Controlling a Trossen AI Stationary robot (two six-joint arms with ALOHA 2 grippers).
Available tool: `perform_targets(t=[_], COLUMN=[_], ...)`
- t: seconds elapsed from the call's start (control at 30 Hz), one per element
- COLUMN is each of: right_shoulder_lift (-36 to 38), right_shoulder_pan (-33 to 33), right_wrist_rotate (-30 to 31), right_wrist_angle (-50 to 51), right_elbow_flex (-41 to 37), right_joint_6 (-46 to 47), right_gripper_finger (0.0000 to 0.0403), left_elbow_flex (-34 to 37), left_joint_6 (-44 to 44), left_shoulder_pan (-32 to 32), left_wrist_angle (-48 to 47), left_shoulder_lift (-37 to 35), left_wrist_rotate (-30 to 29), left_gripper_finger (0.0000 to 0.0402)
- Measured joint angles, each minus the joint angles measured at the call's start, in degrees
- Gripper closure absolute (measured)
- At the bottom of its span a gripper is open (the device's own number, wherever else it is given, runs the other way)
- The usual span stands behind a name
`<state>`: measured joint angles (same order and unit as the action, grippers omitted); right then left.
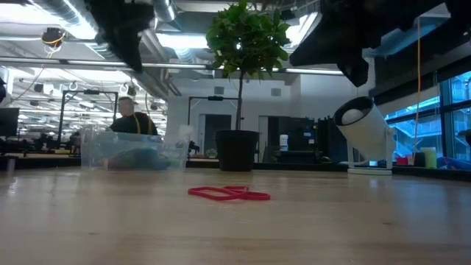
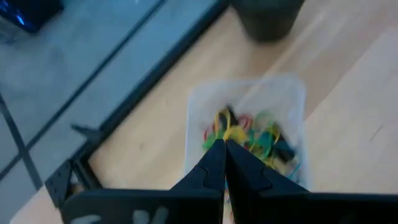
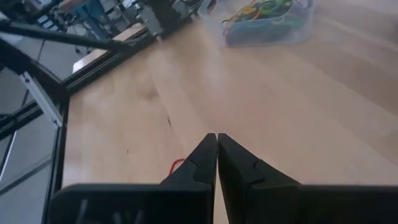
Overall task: Pick and place rubber bands into bin
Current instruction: Put the yellow rubber band into the transparent bin
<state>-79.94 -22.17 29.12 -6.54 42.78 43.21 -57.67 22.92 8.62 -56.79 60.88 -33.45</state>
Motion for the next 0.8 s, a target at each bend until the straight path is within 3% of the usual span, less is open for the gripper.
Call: perform_targets(t=[0.13,0.43,0.6,0.8], right_shoulder_lift=[0.0,0.0,0.0,0.0], right_shoulder_pan=[0.9,2.4,3.6,3.8], right_wrist_rotate=[0.0,0.0,0.0,0.0], right_wrist_angle=[0.0,-0.1,-0.1,0.0], right_elbow_flex=[0.0,0.0,0.0,0.0], right_joint_6=[1.7,1.5,1.3,1.3], right_gripper_finger=[0.0384,0.0384,0.0384,0.0384], left_elbow_flex=[5.7,20.1,22.8,22.9], left_joint_6=[-1.7,-0.2,1.2,1.4], left_shoulder_pan=[4.6,12.0,13.9,14.8], left_wrist_angle=[2.6,18.2,21.9,22.5], left_shoulder_lift=[0.1,0.7,2.8,7.6], left_wrist_rotate=[4.5,16.9,24.6,25.7], left_gripper_finger=[0.04,0.04,0.0396,0.0352])
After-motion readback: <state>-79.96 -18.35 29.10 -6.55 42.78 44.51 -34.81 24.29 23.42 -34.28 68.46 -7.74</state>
